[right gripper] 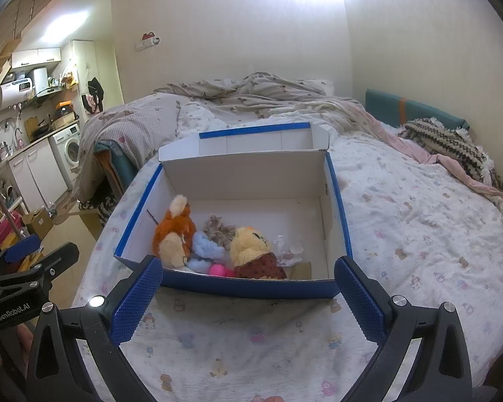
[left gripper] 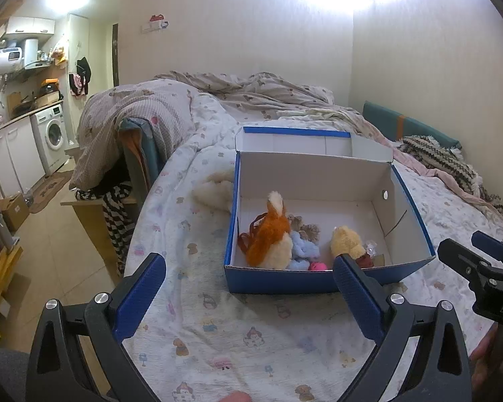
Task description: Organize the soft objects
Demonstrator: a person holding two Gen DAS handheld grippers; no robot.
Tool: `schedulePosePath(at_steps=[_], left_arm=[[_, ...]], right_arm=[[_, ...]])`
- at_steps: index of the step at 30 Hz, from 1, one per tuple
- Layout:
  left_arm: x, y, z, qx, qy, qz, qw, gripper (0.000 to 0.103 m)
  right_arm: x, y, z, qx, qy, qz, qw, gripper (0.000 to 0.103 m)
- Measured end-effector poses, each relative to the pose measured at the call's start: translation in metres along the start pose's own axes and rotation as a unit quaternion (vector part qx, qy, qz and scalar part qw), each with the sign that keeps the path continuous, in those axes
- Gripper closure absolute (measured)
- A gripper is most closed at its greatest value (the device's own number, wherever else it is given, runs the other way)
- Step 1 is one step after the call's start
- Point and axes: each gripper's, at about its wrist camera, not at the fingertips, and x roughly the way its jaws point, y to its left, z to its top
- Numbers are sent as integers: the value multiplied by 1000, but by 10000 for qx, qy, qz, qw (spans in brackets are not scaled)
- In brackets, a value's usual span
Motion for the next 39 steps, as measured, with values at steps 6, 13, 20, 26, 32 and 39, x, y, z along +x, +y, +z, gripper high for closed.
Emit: schedulePosePath(at_steps=[6, 13, 20, 26, 32, 39], left_arm=[[0, 0, -1, -12, 9, -2, 10000, 3], [0, 1, -1, -50, 30, -9, 10000, 3], [0, 2, -2, -3, 73, 9, 10000, 3], [2, 2, -2, 18, 70, 39, 10000, 3], [4, 3, -3, -7, 98, 77, 9999, 3], [3, 4, -2, 1, 106, 94, 9999, 3]], right_arm=[[-1, 0, 0, 20, -7, 6, 10000, 0], [-1, 0, 0, 13, -7, -17, 10000, 0], [-2, 2, 2, 13, -27, -51, 10000, 0], [-2, 2, 2, 18, -31, -48, 10000, 0], [-2, 0, 2, 45, -51, -18, 10000, 0], [-2, 1, 2, 38, -50, -27, 10000, 0]])
